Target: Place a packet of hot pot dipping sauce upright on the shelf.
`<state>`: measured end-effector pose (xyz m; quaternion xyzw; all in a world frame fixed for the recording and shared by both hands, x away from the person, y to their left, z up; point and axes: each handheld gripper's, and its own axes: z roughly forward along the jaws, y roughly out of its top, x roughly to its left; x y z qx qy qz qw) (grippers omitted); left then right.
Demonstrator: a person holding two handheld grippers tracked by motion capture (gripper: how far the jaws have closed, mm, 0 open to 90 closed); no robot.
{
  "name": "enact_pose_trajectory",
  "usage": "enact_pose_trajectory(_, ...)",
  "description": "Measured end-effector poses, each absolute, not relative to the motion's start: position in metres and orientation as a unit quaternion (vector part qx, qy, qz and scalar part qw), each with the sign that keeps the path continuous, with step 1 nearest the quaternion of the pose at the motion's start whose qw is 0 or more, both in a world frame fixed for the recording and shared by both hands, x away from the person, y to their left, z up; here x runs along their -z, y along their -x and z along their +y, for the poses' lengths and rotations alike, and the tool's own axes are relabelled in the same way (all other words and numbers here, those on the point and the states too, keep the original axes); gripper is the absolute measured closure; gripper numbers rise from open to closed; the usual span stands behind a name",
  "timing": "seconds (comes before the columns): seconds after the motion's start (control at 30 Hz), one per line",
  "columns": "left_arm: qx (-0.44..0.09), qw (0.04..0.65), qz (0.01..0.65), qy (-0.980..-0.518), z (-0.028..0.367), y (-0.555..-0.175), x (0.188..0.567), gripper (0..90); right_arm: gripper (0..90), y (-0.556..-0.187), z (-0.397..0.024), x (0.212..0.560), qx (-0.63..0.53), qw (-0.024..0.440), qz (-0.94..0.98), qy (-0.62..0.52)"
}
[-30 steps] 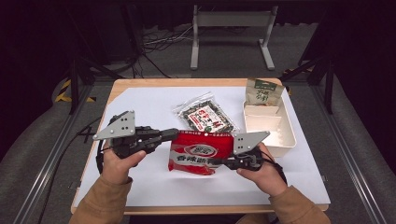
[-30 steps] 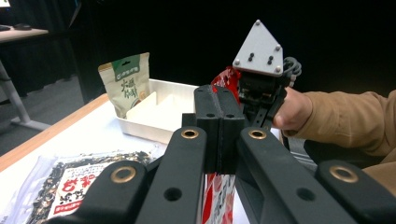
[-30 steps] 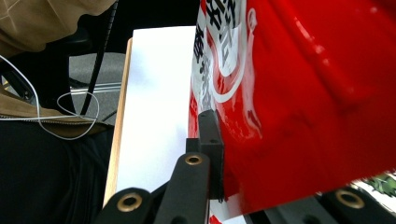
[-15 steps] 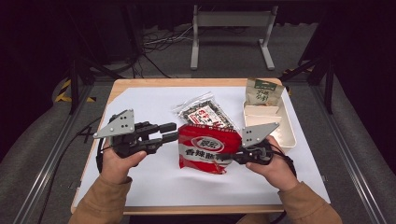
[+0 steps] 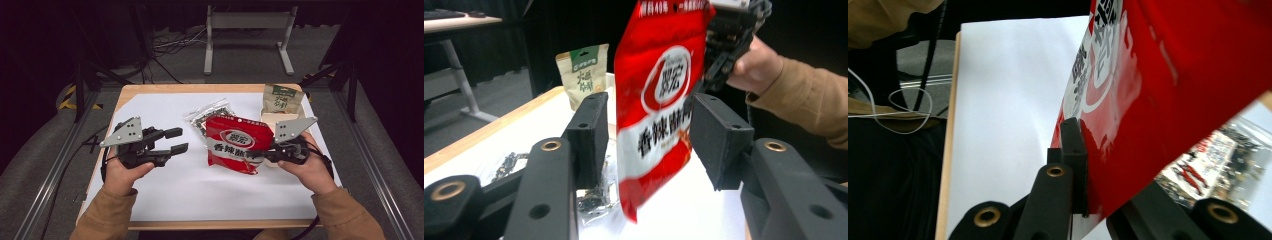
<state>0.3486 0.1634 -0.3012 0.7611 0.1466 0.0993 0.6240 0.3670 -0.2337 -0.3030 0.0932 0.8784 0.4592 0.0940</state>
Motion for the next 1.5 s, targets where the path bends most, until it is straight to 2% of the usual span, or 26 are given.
enact_pose_trajectory(0.77, -0.112, 0.596, 0.198, -0.770, 0.178, -0.373, 0.328, 38.9, 89.1, -0.392, -0.272, 0.262, -0.439, 0.148, 0.877, -0.127)
enact_pose_trajectory(1.5, -0.110, 0.578, 0.228, -0.776, 0.191, -0.391, 0.352, 33.0, 89.0, -0.427, -0.301, 0.248, -0.423, 0.193, 0.872, -0.154)
